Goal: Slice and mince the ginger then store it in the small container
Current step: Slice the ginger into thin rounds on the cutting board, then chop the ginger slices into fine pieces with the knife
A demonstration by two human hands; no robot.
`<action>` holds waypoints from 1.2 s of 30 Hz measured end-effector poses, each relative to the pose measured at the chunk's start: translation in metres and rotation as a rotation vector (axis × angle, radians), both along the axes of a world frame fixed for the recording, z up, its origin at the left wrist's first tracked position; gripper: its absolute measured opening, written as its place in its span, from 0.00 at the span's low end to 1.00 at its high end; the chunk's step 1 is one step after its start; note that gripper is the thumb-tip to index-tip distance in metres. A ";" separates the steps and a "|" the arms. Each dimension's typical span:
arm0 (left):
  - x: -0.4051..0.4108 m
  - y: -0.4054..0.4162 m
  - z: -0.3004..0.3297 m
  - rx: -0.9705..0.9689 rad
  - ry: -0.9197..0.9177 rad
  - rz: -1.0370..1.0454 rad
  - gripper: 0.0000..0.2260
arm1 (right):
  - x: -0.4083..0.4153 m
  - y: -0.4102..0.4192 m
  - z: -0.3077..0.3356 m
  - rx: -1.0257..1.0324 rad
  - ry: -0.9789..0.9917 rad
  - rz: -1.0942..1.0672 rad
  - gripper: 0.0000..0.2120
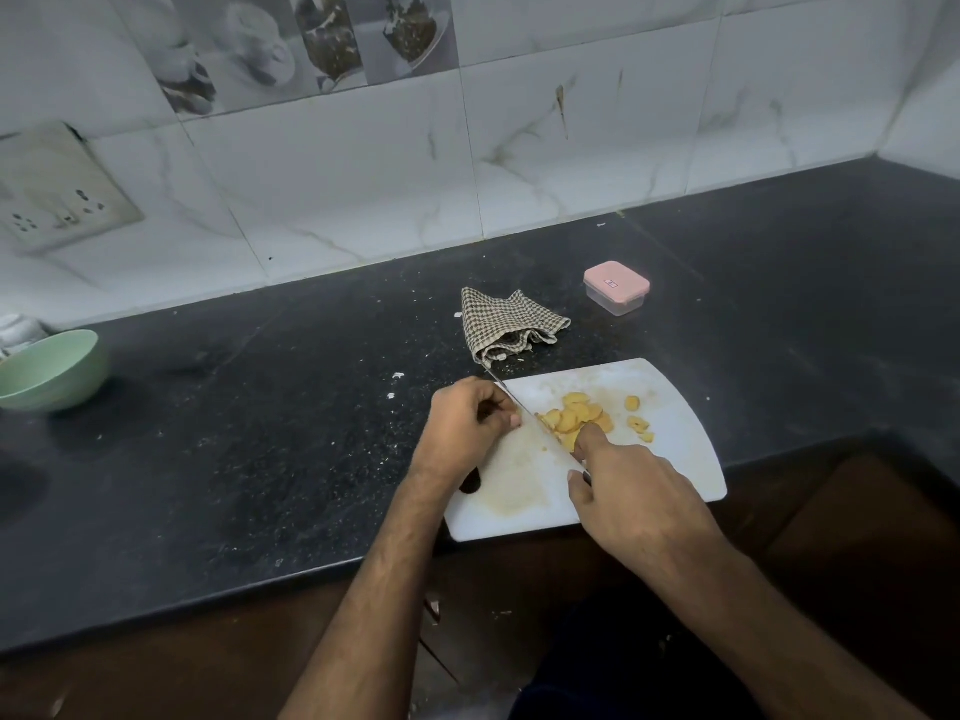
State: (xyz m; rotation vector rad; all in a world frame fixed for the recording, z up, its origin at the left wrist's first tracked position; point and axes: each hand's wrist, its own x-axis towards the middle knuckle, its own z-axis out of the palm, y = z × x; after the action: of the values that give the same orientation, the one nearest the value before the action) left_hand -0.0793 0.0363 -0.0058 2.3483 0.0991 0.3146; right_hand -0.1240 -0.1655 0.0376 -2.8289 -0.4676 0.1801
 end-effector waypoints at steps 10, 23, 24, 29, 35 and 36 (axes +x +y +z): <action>-0.035 -0.010 -0.005 0.164 -0.225 -0.116 0.08 | -0.002 0.008 -0.005 -0.017 -0.081 0.011 0.11; -0.015 0.003 -0.008 0.255 -0.008 -0.109 0.27 | -0.018 -0.007 -0.007 -0.007 -0.081 0.066 0.13; -0.013 0.003 -0.007 0.235 -0.016 -0.100 0.27 | -0.020 -0.009 -0.007 -0.007 -0.093 0.068 0.13; -0.010 -0.006 -0.008 0.198 -0.057 -0.080 0.30 | -0.024 -0.024 -0.007 -0.005 -0.118 0.057 0.14; -0.013 -0.007 -0.007 0.135 -0.070 -0.091 0.30 | -0.037 -0.044 0.006 -0.019 -0.082 0.054 0.12; -0.013 -0.007 -0.008 0.136 -0.069 -0.090 0.31 | -0.039 -0.048 0.008 -0.029 -0.078 0.051 0.13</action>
State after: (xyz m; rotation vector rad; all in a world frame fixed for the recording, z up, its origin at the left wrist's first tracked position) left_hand -0.0918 0.0297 -0.0135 2.4644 -0.0632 0.3679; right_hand -0.1629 -0.2133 0.0460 -2.8625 -0.5587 0.0874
